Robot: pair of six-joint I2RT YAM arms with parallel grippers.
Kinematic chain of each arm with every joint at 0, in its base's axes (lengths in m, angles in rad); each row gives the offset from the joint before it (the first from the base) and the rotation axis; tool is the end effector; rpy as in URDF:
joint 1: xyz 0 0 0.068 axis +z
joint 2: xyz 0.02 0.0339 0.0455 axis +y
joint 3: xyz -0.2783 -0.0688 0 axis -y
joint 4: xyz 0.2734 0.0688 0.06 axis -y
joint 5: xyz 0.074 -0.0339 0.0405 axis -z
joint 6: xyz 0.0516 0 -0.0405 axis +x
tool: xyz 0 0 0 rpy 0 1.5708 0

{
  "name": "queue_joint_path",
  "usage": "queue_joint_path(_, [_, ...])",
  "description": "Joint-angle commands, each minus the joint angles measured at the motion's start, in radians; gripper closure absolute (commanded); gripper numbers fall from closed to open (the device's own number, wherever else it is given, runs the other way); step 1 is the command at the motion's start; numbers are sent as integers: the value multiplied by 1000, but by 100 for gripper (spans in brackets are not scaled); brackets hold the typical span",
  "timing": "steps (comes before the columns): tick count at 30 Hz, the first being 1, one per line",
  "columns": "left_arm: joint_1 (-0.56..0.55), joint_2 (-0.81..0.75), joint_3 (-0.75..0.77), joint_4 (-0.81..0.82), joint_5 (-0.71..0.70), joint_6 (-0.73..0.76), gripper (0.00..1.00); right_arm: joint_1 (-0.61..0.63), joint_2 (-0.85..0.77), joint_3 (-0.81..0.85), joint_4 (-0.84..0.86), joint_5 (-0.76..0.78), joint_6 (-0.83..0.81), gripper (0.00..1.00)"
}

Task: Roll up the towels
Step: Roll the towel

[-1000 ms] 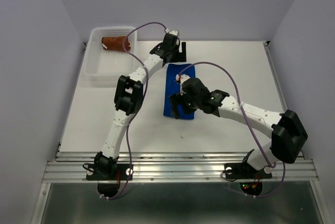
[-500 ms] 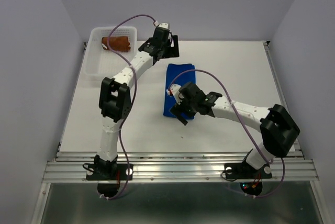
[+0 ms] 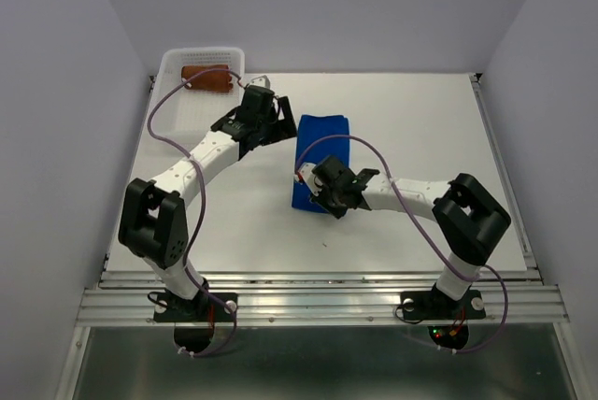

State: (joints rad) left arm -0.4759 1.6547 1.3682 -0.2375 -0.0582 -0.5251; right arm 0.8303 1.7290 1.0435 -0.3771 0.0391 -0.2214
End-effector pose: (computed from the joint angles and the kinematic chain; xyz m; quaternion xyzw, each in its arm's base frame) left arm 0.3847 -0.1949 0.3083 -0.0358 0.8651 -0.2176 0.4504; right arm 0.2542 0.2751 0.1520 -0.4815 0.8394 0.0573 0.2454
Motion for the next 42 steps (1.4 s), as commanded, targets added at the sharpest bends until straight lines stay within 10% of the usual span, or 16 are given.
queue_joint_path(1, [-3, -90, -121, -17, -6, -61, 1, 1, -12, -8, 40, 34, 28, 80])
queue_joint_path(7, [-3, -125, -204, -20, 12, -73, 1, 1, -62, 6, 79, 80, 45, 96])
queue_joint_path(42, [-69, -118, -437, 259, 268, 51, 1, -181, 98, 222, 90, 27, 50, 86])
